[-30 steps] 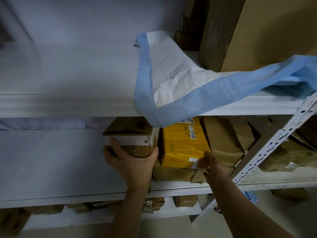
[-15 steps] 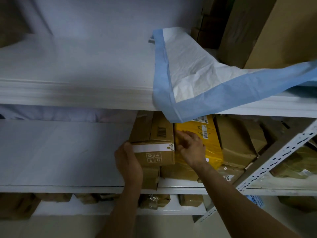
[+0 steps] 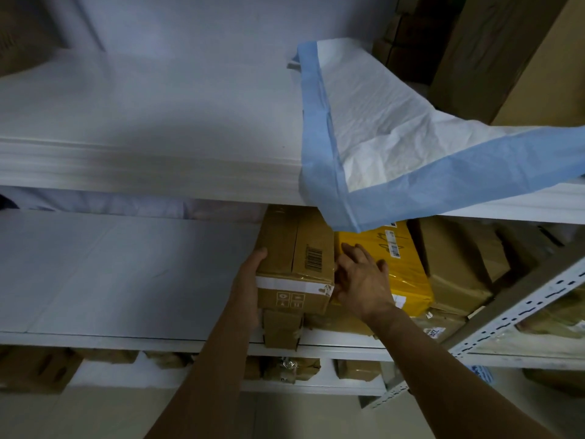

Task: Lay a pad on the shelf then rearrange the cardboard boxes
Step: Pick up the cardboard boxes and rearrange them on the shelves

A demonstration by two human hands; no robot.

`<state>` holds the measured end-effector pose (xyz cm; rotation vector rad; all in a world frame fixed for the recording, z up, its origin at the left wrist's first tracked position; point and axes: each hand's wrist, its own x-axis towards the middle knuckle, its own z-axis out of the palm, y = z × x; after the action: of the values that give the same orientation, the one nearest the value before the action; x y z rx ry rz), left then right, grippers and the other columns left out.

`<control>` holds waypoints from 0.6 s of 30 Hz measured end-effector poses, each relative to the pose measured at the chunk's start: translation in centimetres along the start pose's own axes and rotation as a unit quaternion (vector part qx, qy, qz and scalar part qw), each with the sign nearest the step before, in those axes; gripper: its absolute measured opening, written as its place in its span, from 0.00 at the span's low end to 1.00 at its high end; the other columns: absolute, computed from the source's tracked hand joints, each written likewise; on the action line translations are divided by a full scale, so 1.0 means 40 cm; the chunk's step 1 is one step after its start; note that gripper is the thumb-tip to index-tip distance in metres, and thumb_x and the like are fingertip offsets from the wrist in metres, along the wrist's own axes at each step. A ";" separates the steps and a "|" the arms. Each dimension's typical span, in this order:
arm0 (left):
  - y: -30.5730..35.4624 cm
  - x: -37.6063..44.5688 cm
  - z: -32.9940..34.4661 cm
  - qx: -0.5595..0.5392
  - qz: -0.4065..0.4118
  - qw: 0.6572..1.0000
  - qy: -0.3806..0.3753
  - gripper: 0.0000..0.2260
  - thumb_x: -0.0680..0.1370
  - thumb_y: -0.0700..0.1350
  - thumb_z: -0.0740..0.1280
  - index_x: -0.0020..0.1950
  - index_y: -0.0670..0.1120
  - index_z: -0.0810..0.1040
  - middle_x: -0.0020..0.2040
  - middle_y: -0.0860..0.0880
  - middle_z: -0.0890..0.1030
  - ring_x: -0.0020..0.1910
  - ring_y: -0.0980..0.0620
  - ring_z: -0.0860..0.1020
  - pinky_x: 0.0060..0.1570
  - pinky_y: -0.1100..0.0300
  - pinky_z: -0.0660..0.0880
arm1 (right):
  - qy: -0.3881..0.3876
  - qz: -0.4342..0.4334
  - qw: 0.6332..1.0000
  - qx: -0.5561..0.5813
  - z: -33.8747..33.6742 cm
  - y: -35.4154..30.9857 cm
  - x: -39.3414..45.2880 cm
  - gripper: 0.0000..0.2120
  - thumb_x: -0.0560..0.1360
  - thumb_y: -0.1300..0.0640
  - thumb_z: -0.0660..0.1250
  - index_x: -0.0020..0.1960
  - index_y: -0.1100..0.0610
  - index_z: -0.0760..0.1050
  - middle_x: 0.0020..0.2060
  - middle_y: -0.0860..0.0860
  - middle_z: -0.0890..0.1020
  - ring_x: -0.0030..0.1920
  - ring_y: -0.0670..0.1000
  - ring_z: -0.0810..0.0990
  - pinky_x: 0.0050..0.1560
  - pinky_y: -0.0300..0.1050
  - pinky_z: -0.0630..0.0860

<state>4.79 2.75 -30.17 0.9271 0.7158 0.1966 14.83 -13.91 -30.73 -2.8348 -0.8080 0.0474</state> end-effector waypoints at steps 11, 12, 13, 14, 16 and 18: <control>-0.023 -0.021 0.043 -0.017 -0.046 0.997 0.057 0.18 0.74 0.61 0.65 0.53 0.49 0.80 0.47 0.41 0.84 0.44 0.42 0.81 0.51 0.47 0.78 | 0.016 -0.016 0.997 0.080 -0.004 0.037 -0.022 0.35 0.64 0.48 0.75 0.68 0.45 0.64 0.67 0.43 0.68 0.71 0.47 0.63 0.72 0.54 0.56; -0.026 -0.021 0.045 -0.022 -0.045 0.997 0.064 0.20 0.73 0.63 0.65 0.54 0.49 0.80 0.48 0.41 0.84 0.46 0.41 0.82 0.53 0.44 0.79 | 0.008 -0.020 0.997 0.071 -0.008 0.040 -0.021 0.35 0.64 0.48 0.75 0.68 0.45 0.64 0.68 0.43 0.67 0.71 0.47 0.62 0.72 0.54 0.56; -0.030 -0.019 0.046 -0.023 -0.045 0.996 0.072 0.24 0.70 0.65 0.67 0.57 0.49 0.80 0.50 0.41 0.84 0.49 0.39 0.82 0.54 0.40 0.78 | 0.001 -0.021 0.998 0.065 -0.010 0.041 -0.021 0.35 0.65 0.47 0.75 0.69 0.44 0.64 0.69 0.42 0.66 0.72 0.47 0.61 0.73 0.54 0.55; -0.035 -0.015 0.047 -0.021 -0.043 0.996 0.080 0.29 0.66 0.67 0.68 0.58 0.49 0.79 0.51 0.41 0.84 0.51 0.38 0.82 0.55 0.38 0.77 | -0.002 -0.022 0.998 0.060 -0.009 0.041 -0.022 0.35 0.65 0.47 0.74 0.69 0.44 0.64 0.70 0.42 0.65 0.73 0.47 0.60 0.73 0.54 0.55; -0.056 0.009 0.040 -0.002 -0.044 0.995 0.093 0.38 0.56 0.71 0.68 0.59 0.50 0.79 0.52 0.41 0.84 0.51 0.39 0.82 0.56 0.38 0.77 | -0.008 -0.020 0.998 0.056 -0.005 0.037 -0.028 0.35 0.67 0.47 0.74 0.70 0.44 0.63 0.72 0.43 0.63 0.75 0.47 0.56 0.74 0.55 0.53; -0.061 0.014 0.034 0.003 -0.054 0.996 0.075 0.40 0.55 0.73 0.69 0.60 0.50 0.79 0.52 0.42 0.84 0.52 0.39 0.82 0.57 0.39 0.76 | -0.021 -0.012 0.998 0.063 -0.004 0.033 -0.035 0.36 0.68 0.48 0.73 0.72 0.44 0.61 0.75 0.42 0.59 0.76 0.48 0.51 0.75 0.56 0.49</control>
<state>5.75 0.64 -31.82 0.8823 0.9039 0.1705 14.35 -15.78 -30.87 -2.7131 -0.8166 0.1504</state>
